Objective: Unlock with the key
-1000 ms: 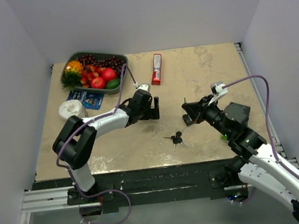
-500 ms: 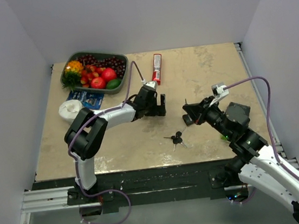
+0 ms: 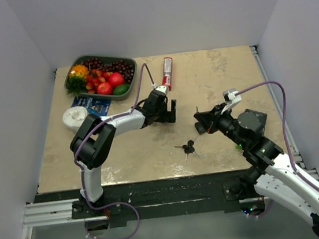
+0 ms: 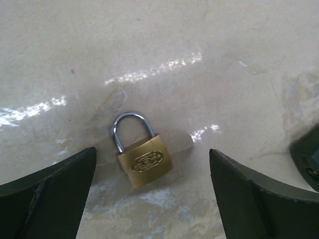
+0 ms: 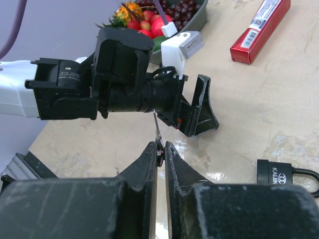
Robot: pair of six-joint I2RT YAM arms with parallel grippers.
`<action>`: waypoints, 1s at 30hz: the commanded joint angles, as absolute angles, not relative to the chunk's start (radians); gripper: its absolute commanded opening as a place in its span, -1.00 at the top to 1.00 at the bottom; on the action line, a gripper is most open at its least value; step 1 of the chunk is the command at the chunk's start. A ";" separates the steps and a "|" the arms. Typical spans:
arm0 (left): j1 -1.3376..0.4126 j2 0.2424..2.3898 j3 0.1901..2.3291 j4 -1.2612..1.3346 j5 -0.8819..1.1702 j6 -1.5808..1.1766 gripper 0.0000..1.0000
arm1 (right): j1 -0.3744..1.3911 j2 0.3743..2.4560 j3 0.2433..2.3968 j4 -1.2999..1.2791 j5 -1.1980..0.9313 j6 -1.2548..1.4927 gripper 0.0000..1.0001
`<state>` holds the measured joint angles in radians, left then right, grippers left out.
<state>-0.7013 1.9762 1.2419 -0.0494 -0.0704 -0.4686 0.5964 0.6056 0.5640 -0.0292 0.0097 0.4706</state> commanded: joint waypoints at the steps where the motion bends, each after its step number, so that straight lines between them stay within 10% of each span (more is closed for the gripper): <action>1: -0.703 1.986 1.289 -0.176 -0.236 -0.466 -0.99 | 0.595 0.606 0.555 0.024 0.011 0.472 1.00; 13: -0.730 1.980 1.223 -0.164 -0.190 -0.557 -0.92 | 0.594 0.615 0.545 0.041 0.003 0.483 1.00; 30: -0.782 2.072 1.304 -0.325 -0.363 -0.502 -0.28 | 0.594 0.623 0.537 0.060 0.003 0.497 1.00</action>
